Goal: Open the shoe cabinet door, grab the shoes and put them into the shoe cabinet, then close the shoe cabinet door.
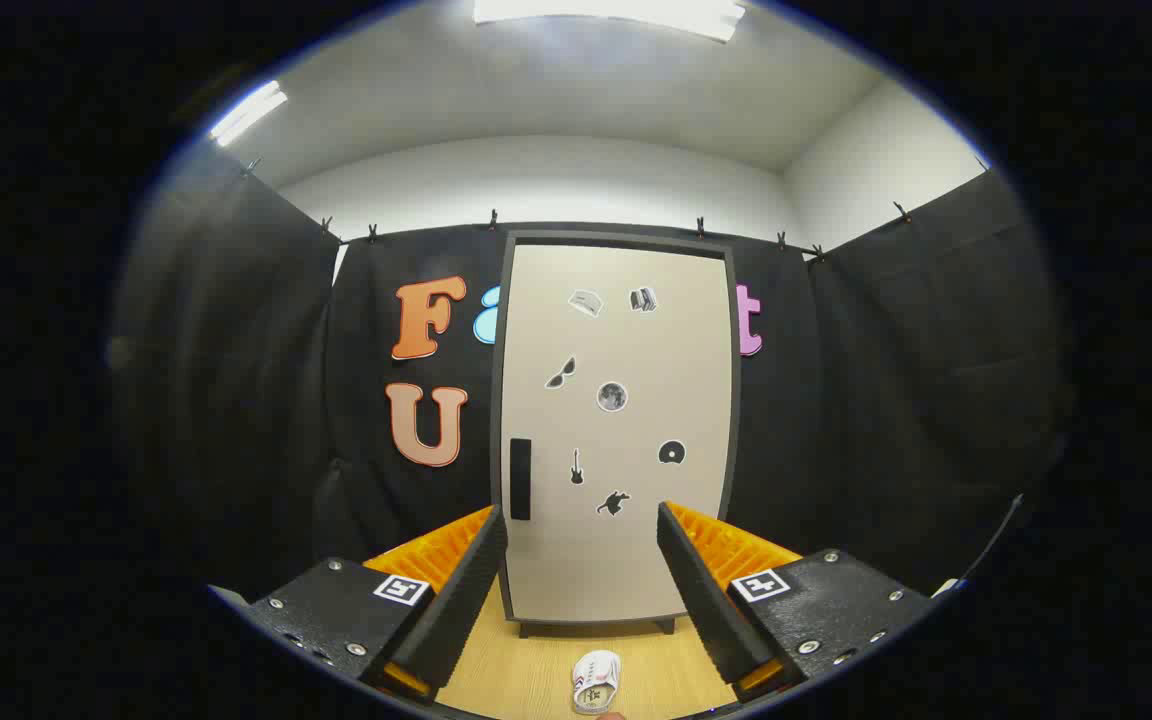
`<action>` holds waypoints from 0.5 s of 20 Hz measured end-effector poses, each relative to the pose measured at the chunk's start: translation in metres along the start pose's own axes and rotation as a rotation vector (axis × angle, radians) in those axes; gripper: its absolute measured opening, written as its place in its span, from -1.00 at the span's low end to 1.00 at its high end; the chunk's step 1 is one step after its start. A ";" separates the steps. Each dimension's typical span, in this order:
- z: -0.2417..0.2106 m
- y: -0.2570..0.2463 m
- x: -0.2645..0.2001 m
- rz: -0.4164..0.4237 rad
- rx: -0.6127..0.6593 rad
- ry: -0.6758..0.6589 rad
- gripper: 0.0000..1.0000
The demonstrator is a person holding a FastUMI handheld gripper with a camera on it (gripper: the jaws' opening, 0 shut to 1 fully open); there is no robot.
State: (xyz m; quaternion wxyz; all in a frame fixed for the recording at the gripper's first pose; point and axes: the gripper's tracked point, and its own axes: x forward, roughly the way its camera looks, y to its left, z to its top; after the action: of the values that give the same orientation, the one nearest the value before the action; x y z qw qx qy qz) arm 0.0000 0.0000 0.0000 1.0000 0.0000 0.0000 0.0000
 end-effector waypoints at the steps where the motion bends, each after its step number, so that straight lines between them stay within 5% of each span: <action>1: 0.000 0.000 0.000 0.001 0.000 0.001 0.89; 10: 0.000 -0.004 0.000 -0.002 0.037 0.004 0.89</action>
State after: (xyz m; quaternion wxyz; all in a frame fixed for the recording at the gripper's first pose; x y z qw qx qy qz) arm 0.0002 -0.0043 -0.0003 0.9998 0.0184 0.0019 -0.0008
